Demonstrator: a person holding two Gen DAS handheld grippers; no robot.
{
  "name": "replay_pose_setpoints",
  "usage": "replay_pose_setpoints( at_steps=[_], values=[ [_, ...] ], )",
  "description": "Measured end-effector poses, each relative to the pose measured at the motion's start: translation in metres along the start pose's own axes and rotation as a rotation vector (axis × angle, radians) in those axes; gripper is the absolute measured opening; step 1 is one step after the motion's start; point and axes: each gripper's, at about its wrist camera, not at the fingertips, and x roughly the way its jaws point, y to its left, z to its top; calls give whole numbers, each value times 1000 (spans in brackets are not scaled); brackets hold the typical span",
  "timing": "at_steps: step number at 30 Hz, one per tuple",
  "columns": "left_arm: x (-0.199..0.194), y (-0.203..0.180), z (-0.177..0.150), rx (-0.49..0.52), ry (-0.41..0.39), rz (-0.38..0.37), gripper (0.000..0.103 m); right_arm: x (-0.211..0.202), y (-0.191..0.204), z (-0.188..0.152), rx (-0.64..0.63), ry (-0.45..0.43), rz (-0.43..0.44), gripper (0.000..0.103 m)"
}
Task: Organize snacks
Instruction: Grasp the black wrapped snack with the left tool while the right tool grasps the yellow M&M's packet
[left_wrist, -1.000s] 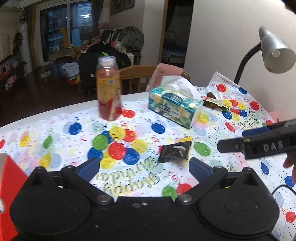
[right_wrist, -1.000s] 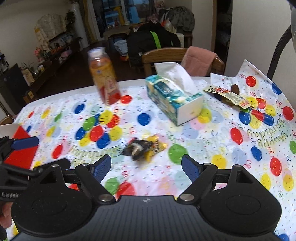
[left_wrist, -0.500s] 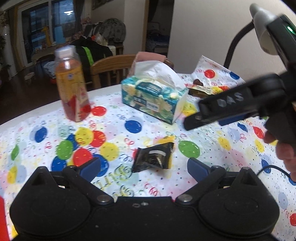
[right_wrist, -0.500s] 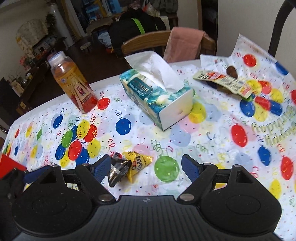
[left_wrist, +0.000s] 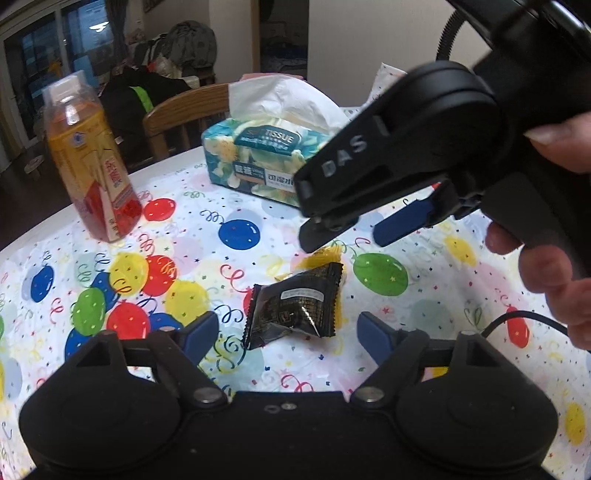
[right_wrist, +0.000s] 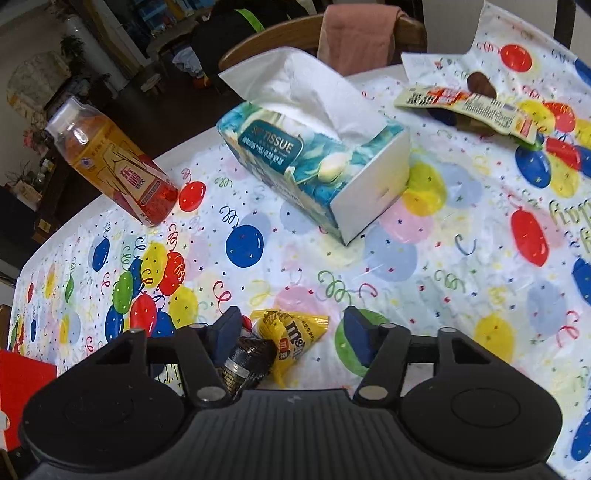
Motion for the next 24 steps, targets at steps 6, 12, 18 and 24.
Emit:
replay_pose_setpoints(
  at_steps=[6, 12, 18, 24],
  values=[
    [14, 2, 5, -6, 9, -28, 73, 14, -2, 0, 47, 29, 23, 46],
    [24, 6, 7, -20, 31, -78, 62, 25, -2, -3, 62, 52, 34, 39],
    [29, 17, 7, -71, 45, -113, 52, 27, -4, -3, 75, 45, 43, 34],
    [27, 25, 7, -121, 49, -148, 42, 23, -2, -4, 79, 31, 48, 25]
  ],
)
